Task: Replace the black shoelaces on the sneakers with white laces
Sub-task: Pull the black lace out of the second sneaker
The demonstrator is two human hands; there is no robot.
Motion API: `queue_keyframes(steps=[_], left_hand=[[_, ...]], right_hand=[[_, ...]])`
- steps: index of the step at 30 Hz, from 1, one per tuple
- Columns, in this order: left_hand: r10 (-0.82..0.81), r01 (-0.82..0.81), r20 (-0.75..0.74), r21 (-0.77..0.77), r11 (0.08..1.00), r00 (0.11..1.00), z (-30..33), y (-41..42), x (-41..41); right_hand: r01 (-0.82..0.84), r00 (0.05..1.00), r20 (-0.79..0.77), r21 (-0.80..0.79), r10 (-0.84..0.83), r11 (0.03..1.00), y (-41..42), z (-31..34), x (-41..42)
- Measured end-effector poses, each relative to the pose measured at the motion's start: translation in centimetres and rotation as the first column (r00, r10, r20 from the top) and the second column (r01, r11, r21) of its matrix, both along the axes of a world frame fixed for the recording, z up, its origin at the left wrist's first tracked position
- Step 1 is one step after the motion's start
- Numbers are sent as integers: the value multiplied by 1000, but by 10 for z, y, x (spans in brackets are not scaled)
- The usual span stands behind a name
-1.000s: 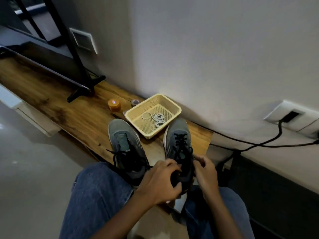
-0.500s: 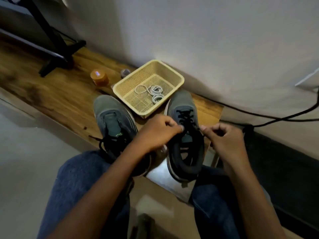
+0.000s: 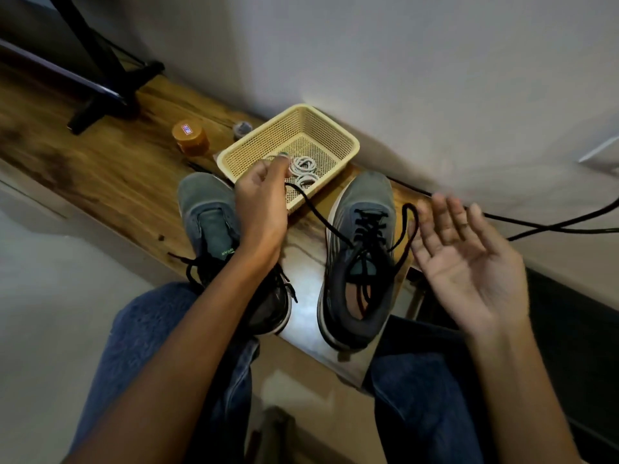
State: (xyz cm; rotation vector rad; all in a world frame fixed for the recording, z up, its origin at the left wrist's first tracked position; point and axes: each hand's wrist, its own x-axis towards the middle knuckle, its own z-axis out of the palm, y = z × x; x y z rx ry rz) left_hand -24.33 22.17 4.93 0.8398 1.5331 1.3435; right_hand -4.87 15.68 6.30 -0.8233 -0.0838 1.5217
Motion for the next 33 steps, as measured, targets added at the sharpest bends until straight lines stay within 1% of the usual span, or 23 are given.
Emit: queue_keyframes(steps=[2,3,5,6,7,8,9,10,11,13,14,15,16,18,19,20,22,23,25,27,29,31,33], left_hand=[[47,-46,-45,33,998,998,-4,2,0],[68,-63,-107,49,997,992,-6,3,2],[62,-45,-364,54,997,929,-9,4,5],[27,-13,-510,32,999,859,-10,3,8],[-15,32,-623,16,999,782,-13,2,10],[-54,96,-693,23,995,719,-14,1,11],[-101,188,-731,38,981,675,-16,0,13],[-171,306,-756,40,951,632,-15,-2,15],[-271,441,-771,14,897,576,-16,-3,16],[-471,671,-788,-102,735,396,-16,-9,20],[-525,732,-796,-159,662,301,-17,-11,21],[-542,761,-806,-191,620,239,-19,-14,23],[-539,766,-814,-202,611,215,-20,-16,25],[-495,749,-839,-175,639,226,-22,-19,27],[-464,739,-857,-162,655,223,-23,-20,28],[-437,729,-873,-153,667,217,-23,-20,29],[-410,722,-887,-142,678,211,-24,-20,31],[-412,724,-886,-141,676,212,-24,-20,31],[-427,731,-874,-133,669,232,-25,-21,31],[-449,736,-854,-125,665,261,-25,-20,31],[-478,741,-832,-128,659,281,-26,-19,29],[-499,749,-818,-134,649,286,-26,-19,29],[-512,755,-809,-135,642,290,-27,-18,28]], right_hand=[[73,994,-82,67,-68,995,-1,1,1],[119,986,-124,86,-108,989,-1,1,2],[176,978,-129,88,-164,980,0,-2,5],[167,986,-30,68,-165,984,0,-4,7],[131,980,149,36,-135,991,0,-8,7],[80,925,373,-9,-71,997,-1,-11,5],[22,812,584,-65,20,998,-2,-13,2],[-26,655,747,-125,112,992,-2,-17,-1],[-71,478,856,-184,195,980,-2,-21,-3],[-176,120,933,-315,338,933,-2,-31,-5],[-222,12,921,-377,389,899,-2,-35,-5],[-255,-14,903,-419,429,872,-1,-38,-4],[-279,10,885,-444,465,851,-2,-39,-3],[-291,99,877,-426,470,857,-3,-37,0],[-282,186,878,-383,442,879,-4,-33,2],[-264,319,862,-318,394,911,-5,-28,3],[-158,643,736,-140,210,977,-5,-17,5],[-71,757,648,-48,85,996,-5,-12,7],[104,853,505,89,-135,991,-5,-6,9],[191,864,447,136,-233,972,-4,-5,10],[179,833,507,130,-220,975,-3,-10,10],[110,728,670,96,-146,989,-3,-15,9],[32,553,830,63,-70,998,-5,-18,4]])
